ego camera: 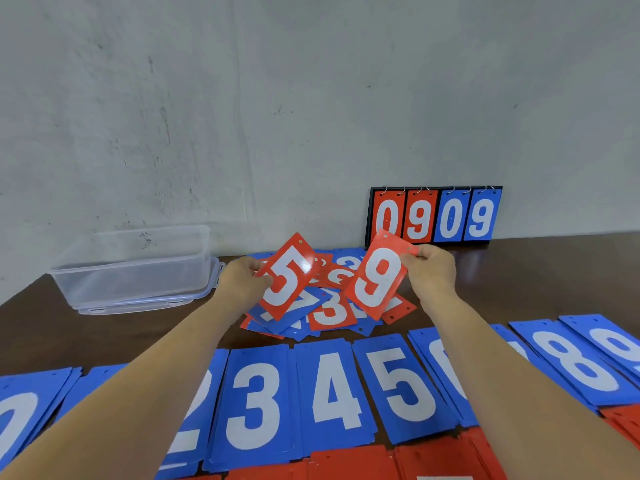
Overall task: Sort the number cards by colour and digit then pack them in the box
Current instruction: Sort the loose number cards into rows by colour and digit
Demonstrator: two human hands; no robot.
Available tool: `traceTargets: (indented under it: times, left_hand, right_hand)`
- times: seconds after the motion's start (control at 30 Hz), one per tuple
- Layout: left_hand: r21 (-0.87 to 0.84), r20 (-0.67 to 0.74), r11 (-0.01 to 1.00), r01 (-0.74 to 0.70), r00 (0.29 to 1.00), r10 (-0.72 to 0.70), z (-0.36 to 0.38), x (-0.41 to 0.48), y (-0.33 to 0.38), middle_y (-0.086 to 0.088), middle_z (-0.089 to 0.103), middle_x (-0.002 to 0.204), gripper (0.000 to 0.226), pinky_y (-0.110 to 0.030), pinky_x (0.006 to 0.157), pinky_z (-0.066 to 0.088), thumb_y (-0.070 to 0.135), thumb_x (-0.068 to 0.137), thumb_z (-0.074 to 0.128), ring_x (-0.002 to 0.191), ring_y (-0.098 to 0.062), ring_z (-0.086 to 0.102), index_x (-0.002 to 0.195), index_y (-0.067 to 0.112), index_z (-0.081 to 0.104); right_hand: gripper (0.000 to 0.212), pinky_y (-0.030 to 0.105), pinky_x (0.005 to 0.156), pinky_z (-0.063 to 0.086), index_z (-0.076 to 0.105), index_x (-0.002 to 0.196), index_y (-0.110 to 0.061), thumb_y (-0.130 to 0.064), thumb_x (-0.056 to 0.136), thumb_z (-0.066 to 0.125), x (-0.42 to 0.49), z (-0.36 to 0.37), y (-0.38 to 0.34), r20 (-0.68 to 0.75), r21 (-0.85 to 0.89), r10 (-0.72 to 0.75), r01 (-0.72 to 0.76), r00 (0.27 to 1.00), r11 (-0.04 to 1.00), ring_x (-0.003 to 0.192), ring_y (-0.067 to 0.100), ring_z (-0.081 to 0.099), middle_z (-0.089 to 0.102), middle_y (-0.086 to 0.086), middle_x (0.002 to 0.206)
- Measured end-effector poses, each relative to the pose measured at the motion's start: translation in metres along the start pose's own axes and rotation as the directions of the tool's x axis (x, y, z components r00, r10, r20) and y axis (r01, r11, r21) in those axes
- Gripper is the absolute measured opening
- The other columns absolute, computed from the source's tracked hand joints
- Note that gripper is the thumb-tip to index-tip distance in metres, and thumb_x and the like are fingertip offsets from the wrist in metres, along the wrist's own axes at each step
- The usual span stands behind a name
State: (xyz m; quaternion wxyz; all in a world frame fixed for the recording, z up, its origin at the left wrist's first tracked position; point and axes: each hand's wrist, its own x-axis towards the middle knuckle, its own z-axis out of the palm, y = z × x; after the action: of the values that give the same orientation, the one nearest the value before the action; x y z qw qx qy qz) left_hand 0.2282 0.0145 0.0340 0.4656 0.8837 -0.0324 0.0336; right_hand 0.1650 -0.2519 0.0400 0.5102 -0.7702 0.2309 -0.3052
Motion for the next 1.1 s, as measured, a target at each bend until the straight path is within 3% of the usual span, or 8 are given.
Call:
traceTargets:
  times: [0.17,0.27,0.43,0.63,0.73,0.87,1.0,1.1]
  left_hand:
    - [-0.174,0.027,0.981,0.089,0.996,-0.085,-0.016,-0.016,0.011,-0.014,0.069,0.101,0.007,-0.033,0.070,0.055,0.013,0.087,0.068,0.089,-0.029,0.067,0.088,0.010,0.062]
    - [-0.218,0.061,0.969,0.120,0.992,-0.109,-0.025,-0.030,0.016,-0.015,0.070,0.101,0.008,-0.039,0.081,0.056,0.009,0.086,0.069,0.095,-0.032,0.067,0.092,0.006,0.064]
    - [-0.261,0.095,0.958,0.119,0.991,-0.097,-0.036,-0.057,0.022,-0.010,0.069,0.099,0.016,-0.022,0.058,0.047,-0.006,0.085,0.062,0.075,-0.015,0.063,0.085,0.011,0.062]
    - [-0.267,0.057,0.955,0.132,0.991,-0.121,-0.041,-0.090,0.014,-0.012,0.067,0.109,0.023,-0.040,0.092,0.052,-0.004,0.085,0.065,0.102,-0.028,0.064,0.103,0.008,0.059]
    - [-0.275,0.050,0.951,0.139,0.990,-0.130,-0.036,-0.107,0.010,-0.010,0.064,0.104,0.023,-0.037,0.084,0.052,-0.006,0.086,0.062,0.099,-0.027,0.062,0.097,0.012,0.056]
    - [-0.256,0.062,0.957,0.137,0.990,-0.125,-0.031,-0.133,0.006,-0.006,0.063,0.103,0.029,-0.031,0.077,0.049,-0.005,0.086,0.063,0.098,-0.024,0.060,0.108,0.013,0.055]
    - [-0.238,0.086,0.966,0.098,0.993,-0.080,-0.031,-0.154,0.005,-0.006,0.068,0.109,0.030,-0.027,0.070,0.051,-0.002,0.087,0.064,0.093,-0.020,0.064,0.113,0.011,0.058]
    - [-0.223,0.082,0.973,0.057,0.996,-0.040,-0.026,-0.175,0.009,-0.006,0.069,0.108,0.028,-0.026,0.069,0.052,0.005,0.089,0.065,0.090,-0.019,0.066,0.116,0.008,0.058]
  right_hand:
    - [0.013,0.020,0.058,0.041,0.064,0.089,-0.010,-0.020,0.095,0.059,-0.002,-0.014,-0.021,-0.032,0.013,-0.094,0.094,0.995,0.995,0.072,0.010,0.056,0.059,-0.004,0.079]
    - [0.012,0.029,0.065,0.052,0.064,0.094,-0.012,-0.024,0.095,0.060,-0.004,-0.021,-0.032,-0.031,-0.018,-0.143,0.143,0.989,0.990,0.078,0.016,0.062,0.064,0.001,0.086]
    - [0.012,0.033,0.068,0.055,0.054,0.099,-0.016,-0.028,0.098,0.053,-0.013,-0.033,-0.042,0.049,-0.086,-0.209,0.212,0.977,0.973,0.061,0.019,0.066,0.066,0.004,0.084]
    - [0.009,0.020,0.044,0.047,0.045,0.109,-0.017,-0.020,0.101,0.046,-0.028,-0.043,-0.038,0.160,0.012,-0.188,0.189,0.969,0.982,0.051,0.012,0.067,0.057,-0.006,0.085]
    - [0.016,0.020,0.041,0.046,0.046,0.109,-0.014,-0.010,0.095,0.054,-0.032,-0.049,-0.029,0.168,0.027,-0.164,0.162,0.972,0.986,0.062,0.017,0.071,0.061,0.003,0.099]
    - [0.029,0.031,0.055,0.053,0.048,0.103,-0.013,0.003,0.084,0.062,-0.044,-0.065,-0.020,0.186,-0.025,-0.113,0.120,0.976,0.992,0.077,0.025,0.070,0.066,0.010,0.099]
    - [0.019,0.045,0.085,0.055,0.060,0.099,-0.015,-0.007,0.084,0.069,-0.059,-0.083,-0.016,0.172,-0.080,-0.163,0.179,0.972,0.981,0.094,0.028,0.066,0.068,0.010,0.107]
    - [0.012,0.048,0.087,0.055,0.062,0.090,-0.018,-0.012,0.085,0.070,-0.071,-0.099,-0.012,0.146,-0.074,-0.189,0.201,0.971,0.977,0.095,0.026,0.066,0.069,0.007,0.105]
